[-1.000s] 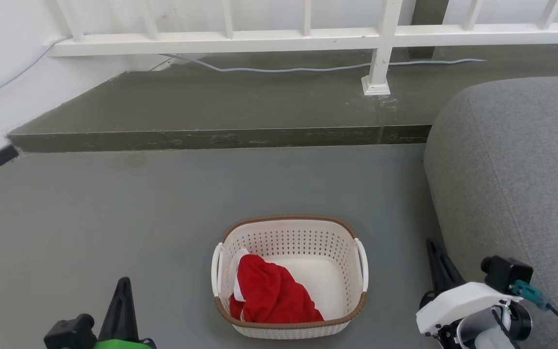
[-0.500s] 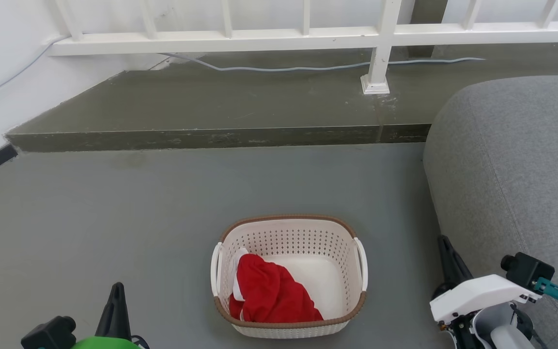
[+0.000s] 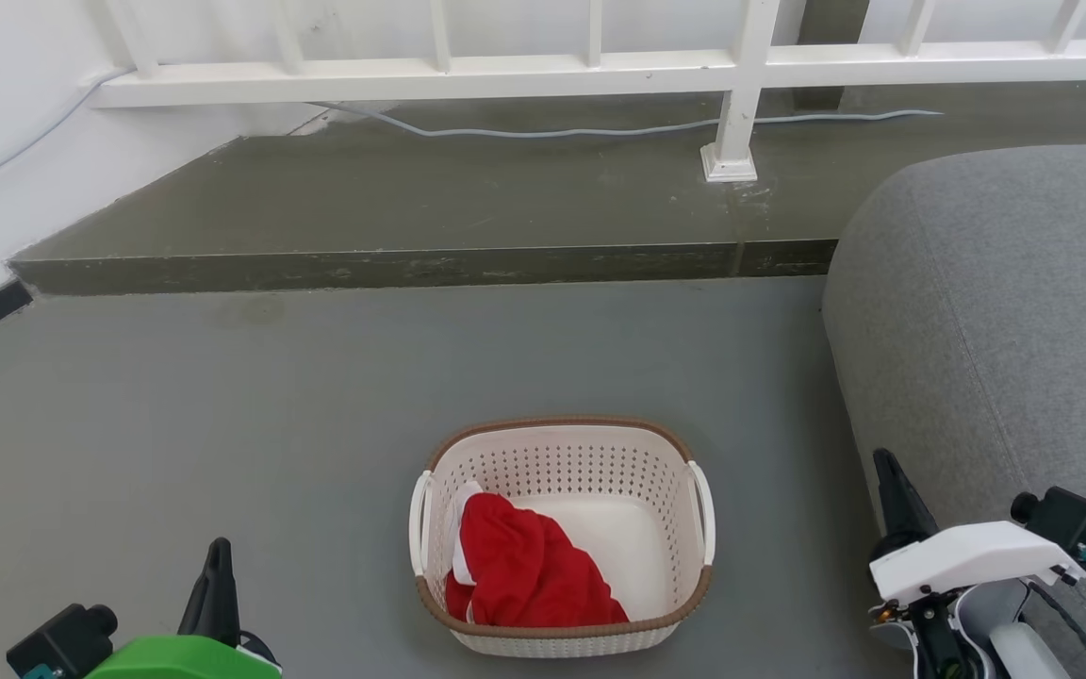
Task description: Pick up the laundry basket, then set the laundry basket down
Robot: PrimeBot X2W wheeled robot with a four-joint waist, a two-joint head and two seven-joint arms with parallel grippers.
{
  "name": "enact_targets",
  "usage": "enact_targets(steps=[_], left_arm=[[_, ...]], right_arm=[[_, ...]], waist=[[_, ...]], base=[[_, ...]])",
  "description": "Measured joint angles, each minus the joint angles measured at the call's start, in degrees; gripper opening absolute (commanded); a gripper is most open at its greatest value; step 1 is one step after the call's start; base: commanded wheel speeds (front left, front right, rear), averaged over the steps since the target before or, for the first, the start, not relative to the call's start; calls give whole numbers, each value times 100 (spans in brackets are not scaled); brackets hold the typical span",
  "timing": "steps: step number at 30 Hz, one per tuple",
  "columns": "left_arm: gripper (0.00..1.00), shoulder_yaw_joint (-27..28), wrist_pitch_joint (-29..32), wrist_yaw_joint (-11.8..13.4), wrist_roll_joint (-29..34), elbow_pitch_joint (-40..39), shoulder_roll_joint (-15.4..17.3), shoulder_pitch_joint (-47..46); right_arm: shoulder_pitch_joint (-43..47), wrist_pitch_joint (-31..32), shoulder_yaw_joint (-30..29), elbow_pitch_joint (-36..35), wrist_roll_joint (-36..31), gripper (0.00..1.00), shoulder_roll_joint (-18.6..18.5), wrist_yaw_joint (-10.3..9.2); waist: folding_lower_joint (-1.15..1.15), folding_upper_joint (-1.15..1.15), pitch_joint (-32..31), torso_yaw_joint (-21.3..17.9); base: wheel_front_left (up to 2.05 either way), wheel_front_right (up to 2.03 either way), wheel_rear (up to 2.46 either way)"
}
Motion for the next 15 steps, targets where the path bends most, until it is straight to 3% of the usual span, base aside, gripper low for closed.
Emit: enact_targets(steps=[15], left_arm=[[0,136,259,-168,-1101,153,22,-229]], right_arm=[[-116,254,-338,5,1021,0,-3,199]], waist=[[0,0,10,-10]], base=[[0,0,0]])
